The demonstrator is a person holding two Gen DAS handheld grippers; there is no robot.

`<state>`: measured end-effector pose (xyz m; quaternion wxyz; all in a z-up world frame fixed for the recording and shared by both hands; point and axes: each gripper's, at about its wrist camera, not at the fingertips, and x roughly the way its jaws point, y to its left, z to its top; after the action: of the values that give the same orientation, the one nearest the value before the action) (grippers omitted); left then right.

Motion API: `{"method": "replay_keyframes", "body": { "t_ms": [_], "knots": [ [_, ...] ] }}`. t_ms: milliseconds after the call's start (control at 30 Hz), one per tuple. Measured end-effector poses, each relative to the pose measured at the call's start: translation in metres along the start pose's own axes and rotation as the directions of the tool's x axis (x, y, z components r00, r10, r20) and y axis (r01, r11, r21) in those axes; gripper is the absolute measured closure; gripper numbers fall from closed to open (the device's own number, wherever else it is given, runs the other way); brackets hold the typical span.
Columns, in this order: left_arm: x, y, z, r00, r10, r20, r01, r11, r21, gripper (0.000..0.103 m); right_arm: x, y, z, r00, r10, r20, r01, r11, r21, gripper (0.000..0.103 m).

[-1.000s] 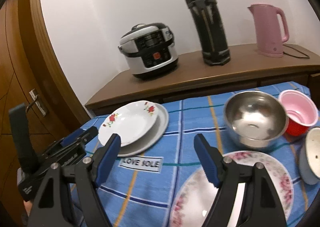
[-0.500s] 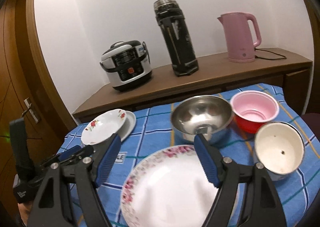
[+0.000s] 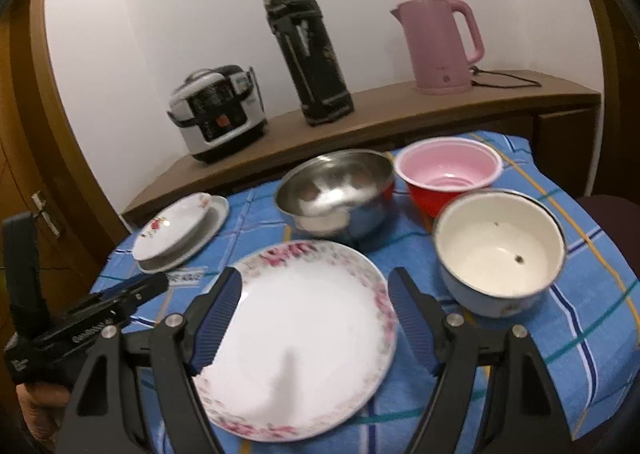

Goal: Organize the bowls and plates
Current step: 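Move the left tool to the pink-floral plate and grasp its rim, then lift the pink-floral plate and carry it toward the plate stack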

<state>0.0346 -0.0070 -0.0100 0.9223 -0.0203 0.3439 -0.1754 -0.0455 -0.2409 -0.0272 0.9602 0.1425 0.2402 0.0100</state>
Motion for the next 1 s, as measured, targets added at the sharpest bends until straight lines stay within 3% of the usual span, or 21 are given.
{"method": "replay_keyframes", "body": {
  "t_ms": [267,600,733,1000],
  "knots": [
    [0.009,-0.014,-0.004,1.000,0.009,-0.030,-0.008,0.999,0.038,0.054,0.007,-0.019,-0.019,0.996,-0.005,-0.091,0.009,0.999,0.045,0.026],
    [0.015,-0.019,-0.006,0.999,0.006,-0.050,-0.004,0.999,0.035,0.054,0.005,-0.025,-0.020,0.997,0.013,-0.080,-0.007,0.997,0.074,0.026],
    [0.020,-0.023,-0.007,0.998,0.008,-0.065,-0.006,0.999,0.032,0.054,0.006,-0.026,-0.021,0.997,0.024,-0.073,-0.018,0.997,0.073,0.034],
    [0.029,-0.029,-0.009,0.996,0.014,-0.083,-0.012,0.999,0.030,0.054,0.009,-0.026,-0.023,0.998,0.012,-0.057,-0.008,0.998,0.066,0.036]
  ]
}}
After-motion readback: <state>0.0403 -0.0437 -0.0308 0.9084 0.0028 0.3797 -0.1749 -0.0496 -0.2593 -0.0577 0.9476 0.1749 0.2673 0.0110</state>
